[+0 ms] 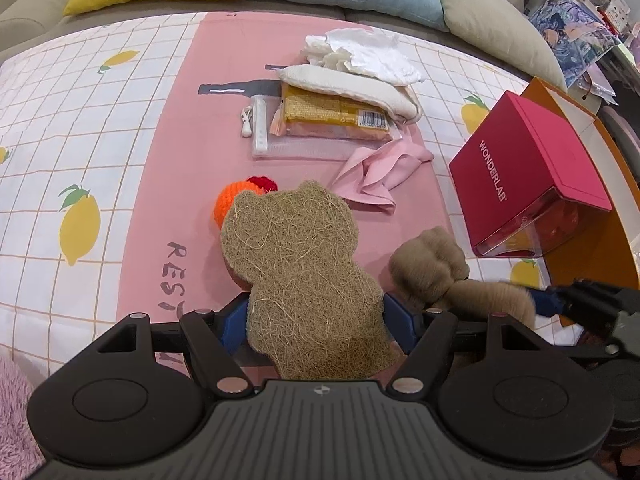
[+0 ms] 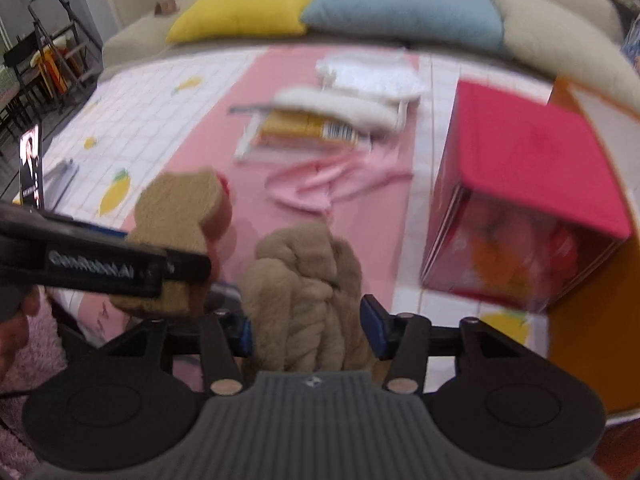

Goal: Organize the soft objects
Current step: 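Carry the pad with the left tool while the right tool carries the plush to the white box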

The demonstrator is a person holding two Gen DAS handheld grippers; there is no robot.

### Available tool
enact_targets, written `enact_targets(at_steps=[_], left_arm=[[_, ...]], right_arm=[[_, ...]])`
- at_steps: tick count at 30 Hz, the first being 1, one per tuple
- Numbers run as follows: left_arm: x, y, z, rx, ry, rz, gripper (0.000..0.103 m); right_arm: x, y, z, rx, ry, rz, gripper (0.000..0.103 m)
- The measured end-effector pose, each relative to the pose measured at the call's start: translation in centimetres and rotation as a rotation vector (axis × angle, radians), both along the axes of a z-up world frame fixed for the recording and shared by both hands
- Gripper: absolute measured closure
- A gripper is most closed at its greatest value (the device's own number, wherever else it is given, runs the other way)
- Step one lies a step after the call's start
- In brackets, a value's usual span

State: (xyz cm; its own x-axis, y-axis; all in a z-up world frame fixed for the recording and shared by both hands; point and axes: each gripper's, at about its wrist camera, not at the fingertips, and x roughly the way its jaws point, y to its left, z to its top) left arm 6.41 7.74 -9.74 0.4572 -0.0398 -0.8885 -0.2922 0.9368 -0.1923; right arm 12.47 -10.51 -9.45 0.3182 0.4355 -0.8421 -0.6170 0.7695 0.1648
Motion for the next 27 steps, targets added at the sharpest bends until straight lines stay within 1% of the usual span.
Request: enact_targets(at_steps=[2, 4, 6, 11, 14, 15, 16, 17, 23, 27], left_arm=[[0.1, 0.1, -0.1, 0.000, 0.004, 0.000, 0.022], [0.0, 0.1, -0.1, 0.000, 0.005, 0.000, 0.022], [0.0, 0.0, -0.2, 0.001, 0.006, -0.004, 0.022], [0.0, -0.3, 0.0, 0.006, 0.002, -0.016, 0.022], [-0.2, -0.4, 0.4, 0.008, -0.008, -0.014, 0.022], [-0.2, -0.4, 0.6, 0.008, -0.014, -0.013, 0.022], [-0.3, -0.4, 0.9, 0.009, -0.021, -0.013, 0.022], [-0.4, -0.4, 1.2, 0.010, -0.028, -0.013, 0.022], [-0.5, -0.9, 4.2, 0.012, -0.096, -0.020, 0.022], [0.2, -1.7, 7.0, 0.003, -0.165, -0.043, 0.022]], right_arm=[[0.3, 0.2, -0.7, -0.016, 0.040, -0.005, 0.050], [0.5, 0.2, -0.9, -0.016, 0.056, -0.008, 0.050], [0.4, 0.3, -1.0, -0.020, 0.058, -0.002, 0.055], [0.1, 0.4, -0.8, -0.034, 0.043, 0.010, 0.075], [0.0, 0.1, -0.4, -0.027, 0.029, 0.013, 0.080], [-0.1, 0.0, 0.0, -0.022, 0.022, 0.012, 0.081], [-0.2, -0.2, 0.5, -0.012, 0.011, 0.012, 0.087], [-0.3, -0.3, 1.1, 0.001, 0.000, 0.014, 0.088], [-0.2, -2.2, 6.0, 0.090, -0.076, -0.003, 0.088], [0.2, -4.2, 9.3, 0.143, -0.150, -0.032, 0.088]])
